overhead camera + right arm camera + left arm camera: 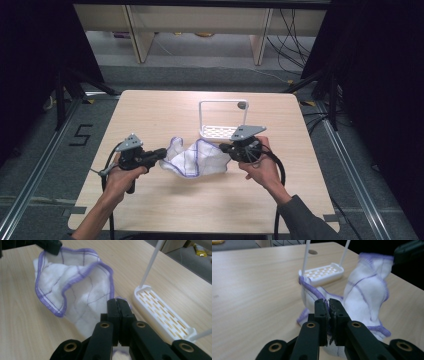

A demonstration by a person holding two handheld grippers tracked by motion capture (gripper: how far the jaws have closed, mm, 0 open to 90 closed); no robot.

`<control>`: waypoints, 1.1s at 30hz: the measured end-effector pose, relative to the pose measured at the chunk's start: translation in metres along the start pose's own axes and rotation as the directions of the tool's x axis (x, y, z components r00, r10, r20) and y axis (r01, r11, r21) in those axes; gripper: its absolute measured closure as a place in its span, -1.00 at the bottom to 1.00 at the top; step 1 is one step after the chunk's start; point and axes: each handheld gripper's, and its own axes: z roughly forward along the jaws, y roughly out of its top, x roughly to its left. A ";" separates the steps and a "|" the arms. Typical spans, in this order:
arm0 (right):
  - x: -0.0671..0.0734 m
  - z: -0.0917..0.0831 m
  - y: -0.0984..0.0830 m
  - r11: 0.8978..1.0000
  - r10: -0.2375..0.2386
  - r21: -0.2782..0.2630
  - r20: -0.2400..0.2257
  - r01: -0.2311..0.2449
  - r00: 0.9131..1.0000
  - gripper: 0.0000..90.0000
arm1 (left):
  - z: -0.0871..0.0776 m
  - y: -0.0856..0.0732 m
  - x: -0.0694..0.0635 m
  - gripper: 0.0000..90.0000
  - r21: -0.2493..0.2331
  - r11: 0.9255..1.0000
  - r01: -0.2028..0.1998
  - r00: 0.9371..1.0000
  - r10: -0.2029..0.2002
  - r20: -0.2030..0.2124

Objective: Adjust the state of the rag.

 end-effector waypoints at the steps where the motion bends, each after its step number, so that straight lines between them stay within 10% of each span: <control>1: 0.000 -0.006 -0.004 1.000 0.010 -0.010 0.004 -0.010 1.000 1.00 | -0.001 -0.006 -0.001 0.87 0.003 1.000 0.002 1.000 -0.002 -0.006; 9: 0.044 -0.005 -0.060 1.000 -0.005 0.026 -0.082 0.008 0.997 1.00 | -0.004 -0.068 -0.001 0.83 0.120 0.992 0.038 0.999 -0.038 -0.006; 15: 0.064 -0.003 -0.091 0.994 -0.038 0.094 -0.117 0.049 0.992 1.00 | -0.015 -0.072 0.003 0.63 0.113 0.992 0.055 0.998 -0.053 -0.021; 20: 0.073 -0.004 -0.110 0.991 -0.011 0.132 -0.133 0.029 0.991 1.00 | -0.026 -0.067 0.004 0.41 0.082 0.995 0.054 0.993 -0.045 -0.109; 25: 0.072 -0.012 -0.111 0.993 -0.010 0.113 -0.140 0.026 0.990 0.93 | -0.033 -0.062 -0.017 0.25 0.070 0.997 0.036 0.997 -0.031 -0.070; 33: 0.046 -0.017 -0.104 0.994 0.080 0.081 -0.011 -0.079 0.997 0.26 | -0.026 -0.076 -0.052 0.08 0.153 0.988 -0.011 1.000 0.009 0.015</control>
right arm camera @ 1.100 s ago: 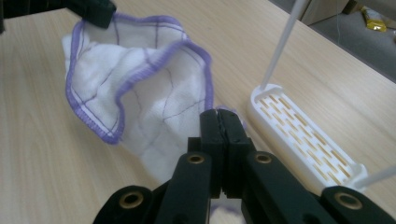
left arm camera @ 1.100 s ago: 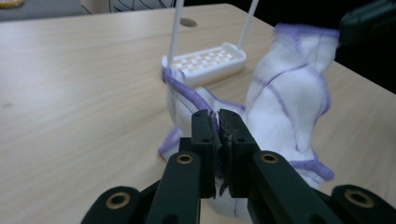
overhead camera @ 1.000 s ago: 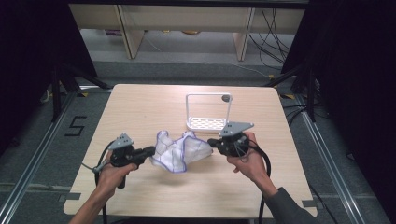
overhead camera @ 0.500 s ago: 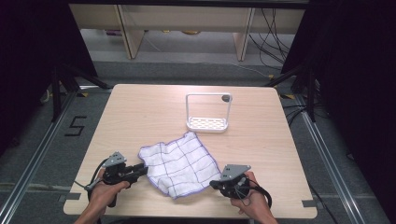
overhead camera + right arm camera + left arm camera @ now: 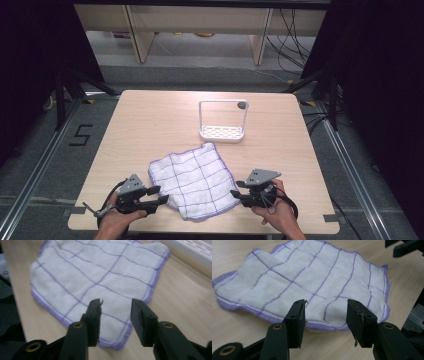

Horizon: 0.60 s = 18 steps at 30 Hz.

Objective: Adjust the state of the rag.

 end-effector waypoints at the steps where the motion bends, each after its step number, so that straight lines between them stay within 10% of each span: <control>1: -0.003 0.002 0.000 1.000 0.012 0.001 0.022 -0.012 1.000 0.22 | 0.001 -0.001 -0.002 0.05 0.008 1.000 -0.007 1.000 0.007 -0.015; 8: -0.002 0.018 -0.008 0.996 0.036 0.074 0.054 -0.040 0.998 0.07 | 0.010 -0.011 -0.005 -0.07 0.115 0.993 -0.008 0.998 0.015 -0.063; 18: 0.007 0.025 -0.015 0.989 0.008 0.147 0.052 -0.016 0.999 0.09 | 0.026 -0.006 -0.008 0.16 0.110 0.993 -0.036 0.997 0.043 -0.059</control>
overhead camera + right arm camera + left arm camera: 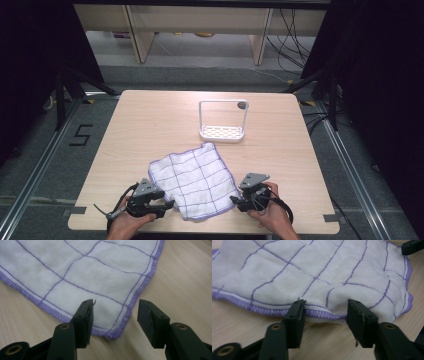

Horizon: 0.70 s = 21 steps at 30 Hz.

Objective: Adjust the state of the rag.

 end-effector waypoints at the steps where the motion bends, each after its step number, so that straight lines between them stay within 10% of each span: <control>1: 0.000 0.000 0.000 1.000 -0.006 -0.002 0.005 0.006 1.000 0.11 | 0.001 0.001 0.000 0.24 0.002 1.000 -0.012 1.000 0.012 0.005; 3: 0.000 0.003 -0.001 1.000 0.000 -0.008 0.012 0.000 1.000 0.14 | 0.004 0.002 0.000 0.62 -0.003 0.999 -0.039 0.999 0.039 -0.006; 4: 0.000 0.004 -0.002 1.000 -0.027 -0.003 -0.004 0.027 1.000 0.49 | 0.005 0.003 0.001 0.69 -0.007 0.999 -0.049 0.999 0.049 0.006; 9: 0.001 -0.001 -0.002 0.997 -0.073 0.018 -0.020 0.073 0.997 0.99 | -0.001 0.007 0.008 0.76 -0.019 0.997 -0.069 0.997 0.070 0.028; 21: 0.027 -0.031 -0.026 0.994 -0.108 -0.017 -0.095 0.107 0.990 1.00 | -0.013 0.015 0.037 0.78 -0.036 0.999 -0.020 0.999 0.021 0.033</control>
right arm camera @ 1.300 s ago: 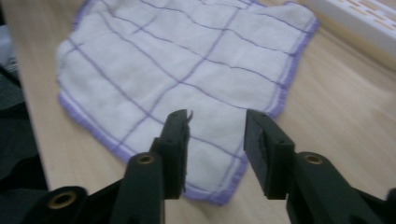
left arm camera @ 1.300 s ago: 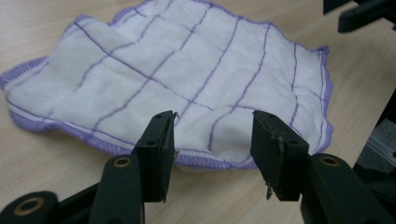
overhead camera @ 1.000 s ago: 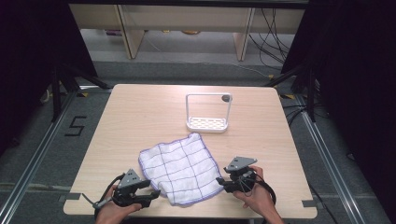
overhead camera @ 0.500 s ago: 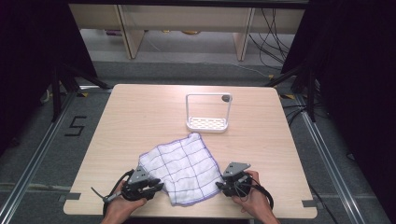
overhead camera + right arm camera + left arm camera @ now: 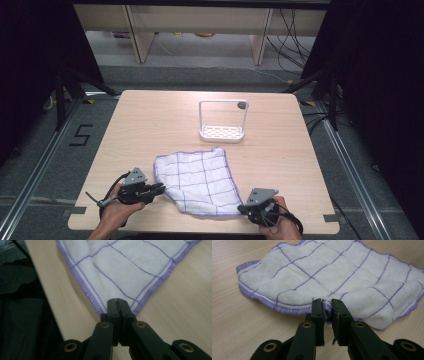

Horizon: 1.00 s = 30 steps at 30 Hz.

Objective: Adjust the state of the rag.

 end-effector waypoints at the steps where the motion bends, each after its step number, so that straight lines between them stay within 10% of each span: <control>1: 0.004 -0.001 0.000 1.000 -0.010 0.003 -0.007 0.010 1.000 1.00 | 0.004 0.001 0.000 0.78 -0.022 0.999 0.035 0.999 -0.035 0.014; 6: 0.009 0.000 0.005 1.000 0.001 0.003 -0.023 -0.001 1.000 0.74 | 0.006 0.007 0.011 0.46 -0.028 0.994 0.107 0.993 -0.105 0.051; 12: -0.036 -0.007 0.033 0.991 0.097 -0.096 0.054 -0.091 0.994 0.25 | 0.004 0.033 0.042 0.11 -0.062 0.990 0.129 0.990 -0.133 -0.055; 19: -0.084 0.019 0.068 0.988 0.119 -0.113 0.115 -0.106 0.986 0.06 | 0.024 0.050 0.064 -0.01 0.030 0.997 0.068 0.987 -0.063 -0.149; 30: -0.137 0.082 0.108 0.987 0.159 -0.043 0.140 -0.155 0.977 0.00 | 0.049 0.055 0.075 -0.03 0.094 0.995 0.042 0.987 -0.027 -0.158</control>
